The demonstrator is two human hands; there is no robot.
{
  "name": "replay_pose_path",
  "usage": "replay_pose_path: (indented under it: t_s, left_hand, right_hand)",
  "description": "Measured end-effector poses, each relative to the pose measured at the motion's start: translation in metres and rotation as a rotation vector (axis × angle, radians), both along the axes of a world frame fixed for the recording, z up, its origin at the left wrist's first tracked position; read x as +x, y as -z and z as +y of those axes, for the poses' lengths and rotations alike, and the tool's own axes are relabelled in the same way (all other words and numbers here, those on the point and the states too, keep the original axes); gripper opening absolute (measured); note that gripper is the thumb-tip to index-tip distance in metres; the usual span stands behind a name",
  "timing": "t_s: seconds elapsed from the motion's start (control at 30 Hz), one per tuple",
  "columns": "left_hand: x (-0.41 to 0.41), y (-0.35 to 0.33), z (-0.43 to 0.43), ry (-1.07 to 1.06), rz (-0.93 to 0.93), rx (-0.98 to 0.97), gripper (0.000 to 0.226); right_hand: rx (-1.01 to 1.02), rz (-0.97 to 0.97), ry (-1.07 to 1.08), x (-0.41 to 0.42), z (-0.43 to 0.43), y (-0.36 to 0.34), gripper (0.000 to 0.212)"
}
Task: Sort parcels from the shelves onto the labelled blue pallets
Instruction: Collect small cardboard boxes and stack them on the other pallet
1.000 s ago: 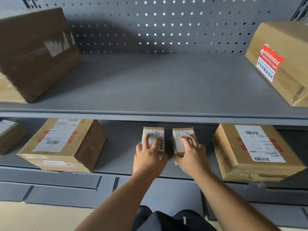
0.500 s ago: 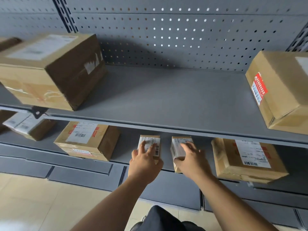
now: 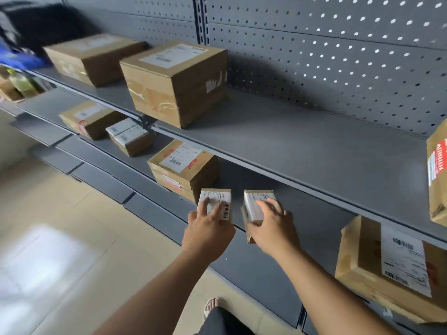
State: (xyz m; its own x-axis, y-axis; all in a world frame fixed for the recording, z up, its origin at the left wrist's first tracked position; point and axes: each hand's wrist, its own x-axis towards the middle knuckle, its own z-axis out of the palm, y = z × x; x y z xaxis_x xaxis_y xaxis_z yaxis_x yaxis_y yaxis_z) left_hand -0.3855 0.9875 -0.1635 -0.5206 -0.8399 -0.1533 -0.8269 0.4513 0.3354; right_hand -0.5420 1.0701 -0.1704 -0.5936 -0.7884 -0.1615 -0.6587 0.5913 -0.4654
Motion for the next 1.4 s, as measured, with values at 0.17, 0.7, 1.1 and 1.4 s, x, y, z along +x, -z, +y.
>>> replay_pose_path:
  t_s: [0.17, 0.7, 1.1, 1.4]
  left_hand:
    - [0.053, -0.01, 0.008, -0.207, 0.011, -0.016, 0.066]
    - [0.255, -0.063, -0.052, -0.67, 0.238, -0.211, 0.063]
    - [0.43, -0.095, -0.093, -0.914, 0.244, -0.227, 0.065]
    - [0.508, -0.106, -0.164, -1.051, 0.255, -0.255, 0.066]
  right_hand:
    - [-0.052, 0.002, -0.15, 0.039, -0.018, -0.008, 0.064]
    - [-0.252, 0.108, -0.585, 0.242, -0.15, -0.095, 0.069]
    - [-0.341, 0.084, -0.792, 0.423, -0.233, -0.122, 0.071]
    - [-0.308, -0.025, -0.955, 0.504, -0.321, -0.126, 0.077]
